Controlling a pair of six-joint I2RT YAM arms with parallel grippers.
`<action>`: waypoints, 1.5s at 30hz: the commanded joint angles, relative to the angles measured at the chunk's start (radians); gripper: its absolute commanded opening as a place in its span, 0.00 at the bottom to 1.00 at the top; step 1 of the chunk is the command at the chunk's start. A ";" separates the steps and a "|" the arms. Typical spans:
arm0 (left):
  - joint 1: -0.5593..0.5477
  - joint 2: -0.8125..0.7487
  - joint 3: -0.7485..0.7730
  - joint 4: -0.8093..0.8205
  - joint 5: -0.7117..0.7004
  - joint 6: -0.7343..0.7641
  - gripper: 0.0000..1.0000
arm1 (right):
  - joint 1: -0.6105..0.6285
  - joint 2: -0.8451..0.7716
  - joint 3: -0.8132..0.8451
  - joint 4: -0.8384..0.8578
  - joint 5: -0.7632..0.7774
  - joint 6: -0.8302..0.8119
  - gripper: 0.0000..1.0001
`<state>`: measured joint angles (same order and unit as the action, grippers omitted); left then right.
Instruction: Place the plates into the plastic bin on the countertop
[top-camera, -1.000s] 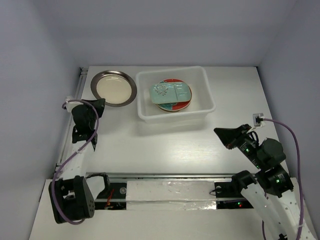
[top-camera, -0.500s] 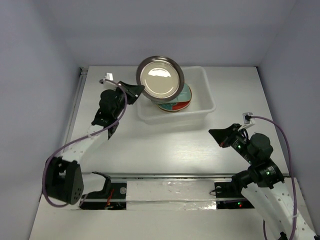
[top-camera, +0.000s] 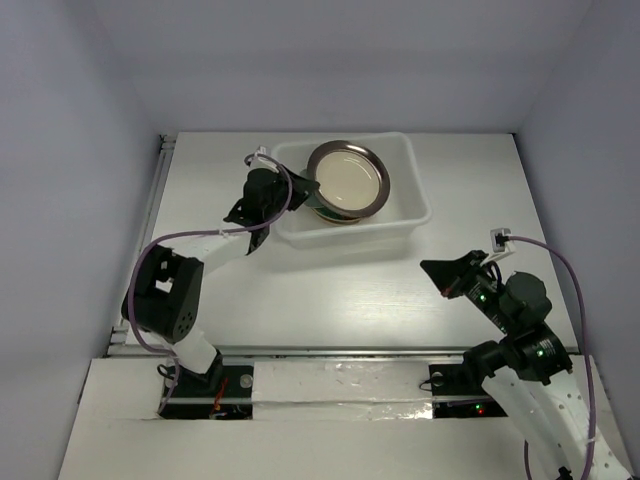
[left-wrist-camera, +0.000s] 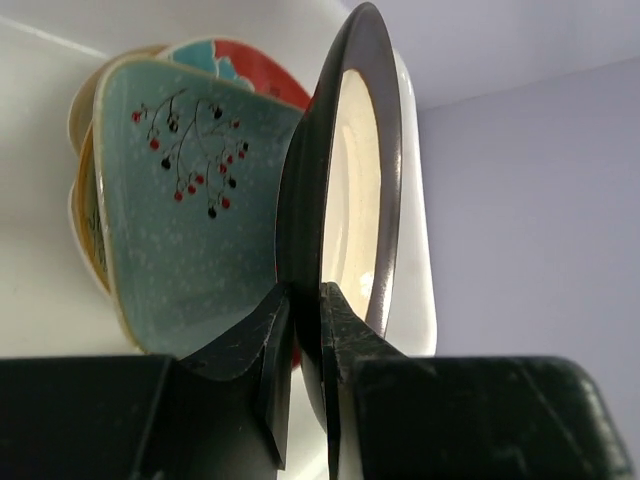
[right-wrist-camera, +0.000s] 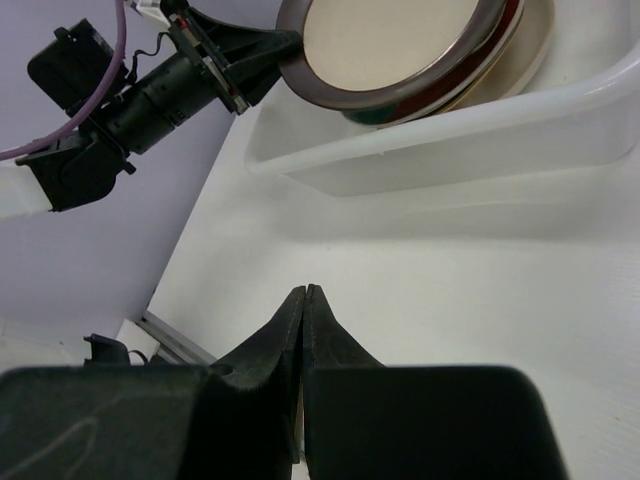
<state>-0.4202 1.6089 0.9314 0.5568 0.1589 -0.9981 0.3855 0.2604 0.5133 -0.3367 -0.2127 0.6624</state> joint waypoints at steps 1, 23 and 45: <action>-0.003 -0.027 0.109 0.213 -0.027 -0.001 0.00 | -0.004 -0.004 0.034 0.005 0.007 -0.007 0.00; -0.003 -0.177 0.182 -0.136 -0.260 0.331 0.78 | -0.004 0.017 0.105 -0.048 0.093 -0.050 0.22; -0.003 -0.958 -0.095 -0.501 -0.163 0.460 0.99 | -0.004 -0.108 0.375 -0.262 0.469 -0.116 0.86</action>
<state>-0.4221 0.7204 0.8616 0.1352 -0.0280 -0.5980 0.3855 0.1783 0.8474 -0.5629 0.1497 0.5755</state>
